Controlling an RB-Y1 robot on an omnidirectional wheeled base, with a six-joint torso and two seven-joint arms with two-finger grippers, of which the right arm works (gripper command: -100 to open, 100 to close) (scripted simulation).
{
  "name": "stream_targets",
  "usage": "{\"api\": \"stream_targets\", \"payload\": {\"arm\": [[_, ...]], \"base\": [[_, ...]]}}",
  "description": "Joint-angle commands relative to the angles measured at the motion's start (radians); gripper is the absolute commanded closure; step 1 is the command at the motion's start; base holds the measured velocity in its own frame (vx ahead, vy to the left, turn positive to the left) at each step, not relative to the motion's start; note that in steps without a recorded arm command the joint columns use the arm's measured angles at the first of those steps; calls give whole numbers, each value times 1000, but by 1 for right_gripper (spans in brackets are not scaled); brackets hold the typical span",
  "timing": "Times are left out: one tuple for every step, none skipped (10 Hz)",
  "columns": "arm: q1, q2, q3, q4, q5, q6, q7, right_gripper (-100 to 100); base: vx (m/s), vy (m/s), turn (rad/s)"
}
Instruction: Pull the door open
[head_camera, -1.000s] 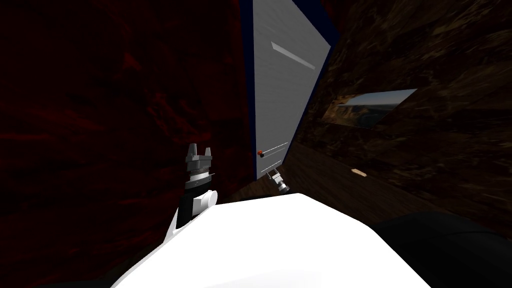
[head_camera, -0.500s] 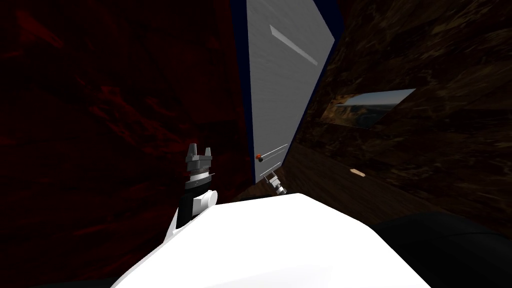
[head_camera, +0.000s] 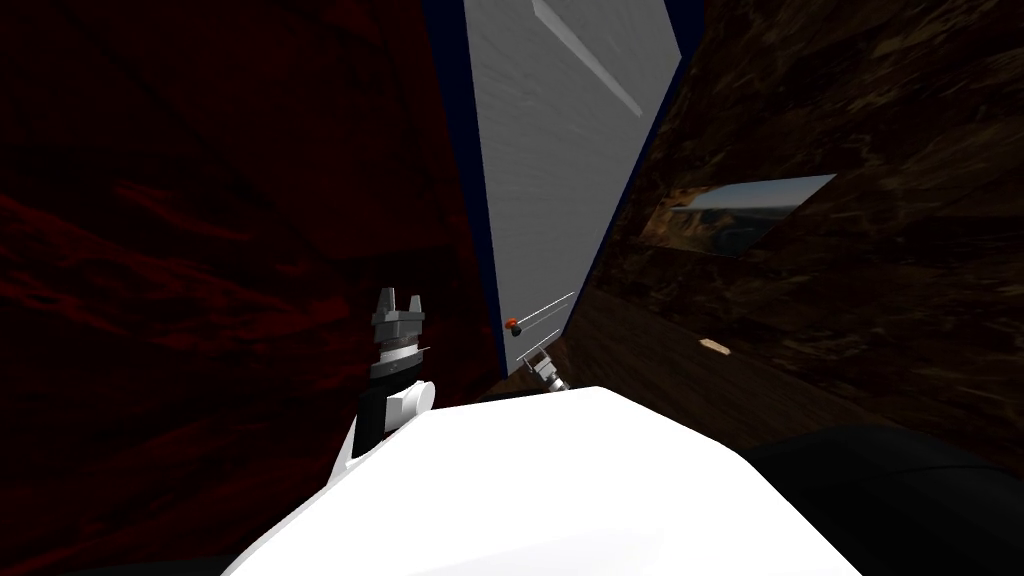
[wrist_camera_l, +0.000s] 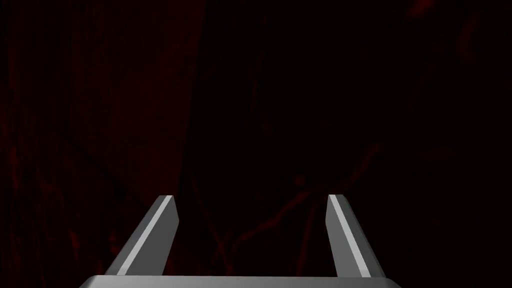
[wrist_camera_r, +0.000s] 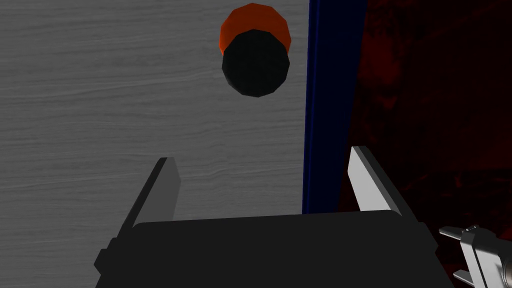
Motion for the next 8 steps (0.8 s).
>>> {"api": "stream_targets", "payload": {"arm": [[-36,-31,-2,31,-23,9,7,-100],[-53,-43,-3,46,-34,13,10,-100],[-72,-54,-4,63,-46,18,13,-100],[-93,-65,-5,82,-59,24,17,-100],[-116,-75,-6,101,-74,29,21,-100],[-139,-84,-7,122,-88,35,26,-100],[-162,-91,-8,143,-104,41,30,-100],[-209,-100,-11,184,-133,53,38,-100]], "base": [[-28,60,95],[-63,110,54],[-74,118,47],[-39,124,49],[0,117,42],[15,98,66],[27,81,62],[60,62,86]]}}
